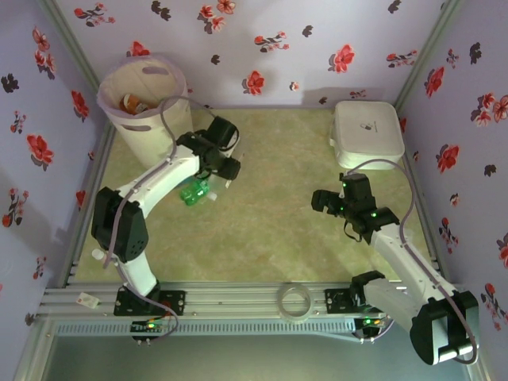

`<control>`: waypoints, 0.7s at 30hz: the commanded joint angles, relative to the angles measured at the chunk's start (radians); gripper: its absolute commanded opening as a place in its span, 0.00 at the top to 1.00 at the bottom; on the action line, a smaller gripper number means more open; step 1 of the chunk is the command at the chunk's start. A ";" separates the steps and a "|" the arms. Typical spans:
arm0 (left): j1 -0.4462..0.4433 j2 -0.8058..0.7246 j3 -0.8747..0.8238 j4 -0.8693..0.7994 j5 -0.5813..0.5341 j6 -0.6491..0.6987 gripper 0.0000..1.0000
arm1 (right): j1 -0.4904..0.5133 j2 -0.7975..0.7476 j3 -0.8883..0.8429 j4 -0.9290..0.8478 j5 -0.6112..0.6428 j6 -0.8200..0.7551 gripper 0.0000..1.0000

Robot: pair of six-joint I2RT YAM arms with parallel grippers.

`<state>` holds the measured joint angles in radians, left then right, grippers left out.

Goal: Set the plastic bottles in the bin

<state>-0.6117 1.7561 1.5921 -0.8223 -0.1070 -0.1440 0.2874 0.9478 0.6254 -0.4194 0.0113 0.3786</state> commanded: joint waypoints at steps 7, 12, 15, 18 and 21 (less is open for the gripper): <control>0.052 0.068 0.479 -0.152 -0.059 0.106 0.53 | -0.004 -0.039 0.030 -0.040 0.013 0.011 0.01; 0.114 0.085 0.611 -0.043 -0.035 0.064 0.53 | -0.004 -0.068 0.014 -0.049 0.037 0.008 0.01; 0.174 0.079 0.638 0.049 -0.012 -0.003 0.53 | -0.005 -0.078 0.005 -0.045 0.036 0.015 0.01; 0.278 0.086 0.671 0.110 0.079 -0.093 0.58 | -0.004 -0.090 -0.004 -0.043 0.034 0.017 0.01; 0.371 0.080 0.681 0.173 0.132 -0.159 0.62 | -0.005 -0.104 -0.009 -0.053 0.043 0.009 0.01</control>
<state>-0.3103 1.8282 2.2379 -0.7551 -0.0463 -0.2043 0.2874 0.8642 0.6262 -0.4500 0.0254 0.3786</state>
